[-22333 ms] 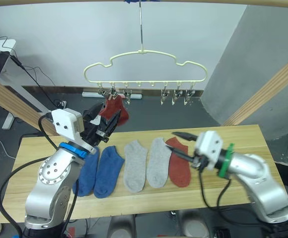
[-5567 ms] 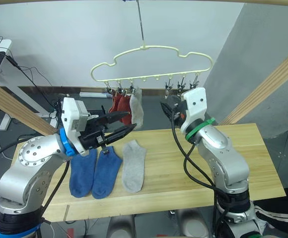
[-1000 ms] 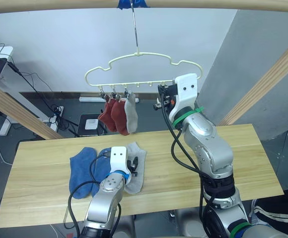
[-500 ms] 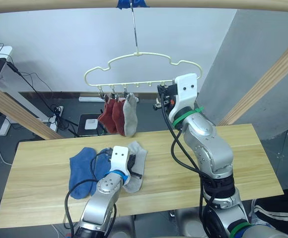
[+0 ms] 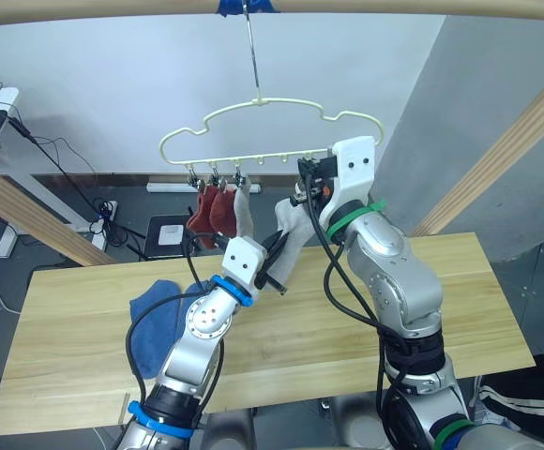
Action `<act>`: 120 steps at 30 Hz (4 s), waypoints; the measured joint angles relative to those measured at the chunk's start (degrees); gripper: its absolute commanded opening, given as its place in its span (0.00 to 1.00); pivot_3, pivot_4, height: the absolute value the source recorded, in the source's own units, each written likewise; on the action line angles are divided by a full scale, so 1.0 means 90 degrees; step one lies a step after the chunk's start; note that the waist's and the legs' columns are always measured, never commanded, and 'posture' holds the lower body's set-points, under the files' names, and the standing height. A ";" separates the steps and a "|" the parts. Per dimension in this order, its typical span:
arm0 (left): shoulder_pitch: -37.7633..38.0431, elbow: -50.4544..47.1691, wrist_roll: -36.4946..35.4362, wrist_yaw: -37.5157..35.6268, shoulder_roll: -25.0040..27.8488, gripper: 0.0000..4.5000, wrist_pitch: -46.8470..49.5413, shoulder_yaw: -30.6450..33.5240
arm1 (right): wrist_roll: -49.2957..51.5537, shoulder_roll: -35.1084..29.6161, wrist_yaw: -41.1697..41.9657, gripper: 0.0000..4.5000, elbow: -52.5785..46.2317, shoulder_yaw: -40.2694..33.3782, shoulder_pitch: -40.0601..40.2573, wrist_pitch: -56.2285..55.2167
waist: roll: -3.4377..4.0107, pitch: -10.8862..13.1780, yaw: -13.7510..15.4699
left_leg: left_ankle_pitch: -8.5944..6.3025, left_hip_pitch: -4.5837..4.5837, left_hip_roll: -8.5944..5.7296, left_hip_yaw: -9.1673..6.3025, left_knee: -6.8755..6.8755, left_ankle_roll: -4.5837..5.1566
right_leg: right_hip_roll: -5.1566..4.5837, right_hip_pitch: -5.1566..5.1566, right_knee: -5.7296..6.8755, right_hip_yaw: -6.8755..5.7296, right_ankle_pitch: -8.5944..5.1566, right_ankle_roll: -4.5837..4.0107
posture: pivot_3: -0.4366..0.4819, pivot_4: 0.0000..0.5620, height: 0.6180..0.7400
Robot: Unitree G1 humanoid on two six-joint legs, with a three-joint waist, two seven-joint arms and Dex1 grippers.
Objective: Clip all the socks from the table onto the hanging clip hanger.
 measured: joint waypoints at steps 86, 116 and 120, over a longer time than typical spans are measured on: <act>-0.0659 -0.2215 -0.3085 -0.2975 0.2319 0.53 0.2806 0.1585 | -0.0014 -0.0731 -0.0388 0.26 -0.1551 0.0402 0.1495 0.0228 | 0.0001 0.0001 0.0050 | 0.0003 0.0001 0.0006 -0.0012 -0.0003 0.0001 | 0.0015 0.0003 -0.0004 -0.0002 -0.0002 0.0003 | 0.31 0.44 1.00; -0.0910 -0.2161 -0.3019 -0.3135 0.2334 0.53 0.2801 0.1582 | -0.0259 0.0101 -0.0837 0.26 -0.0371 0.0028 0.0809 -0.0117 | 0.0002 0.0000 0.0052 | 0.0003 0.0000 0.0005 -0.0009 -0.0001 0.0001 | 0.0013 0.0001 -0.0001 0.0000 -0.0001 0.0000 | 0.32 0.42 1.00; -0.0911 -0.2158 -0.3011 -0.3154 0.2334 0.53 0.2798 0.1581 | -0.0255 0.0158 -0.0831 0.26 -0.0285 0.0008 0.0694 -0.0264 | 0.0002 0.0000 0.0052 | 0.0003 0.0000 0.0005 -0.0009 -0.0001 0.0001 | 0.0014 0.0001 -0.0001 -0.0001 -0.0001 0.0000 | 0.32 0.42 1.00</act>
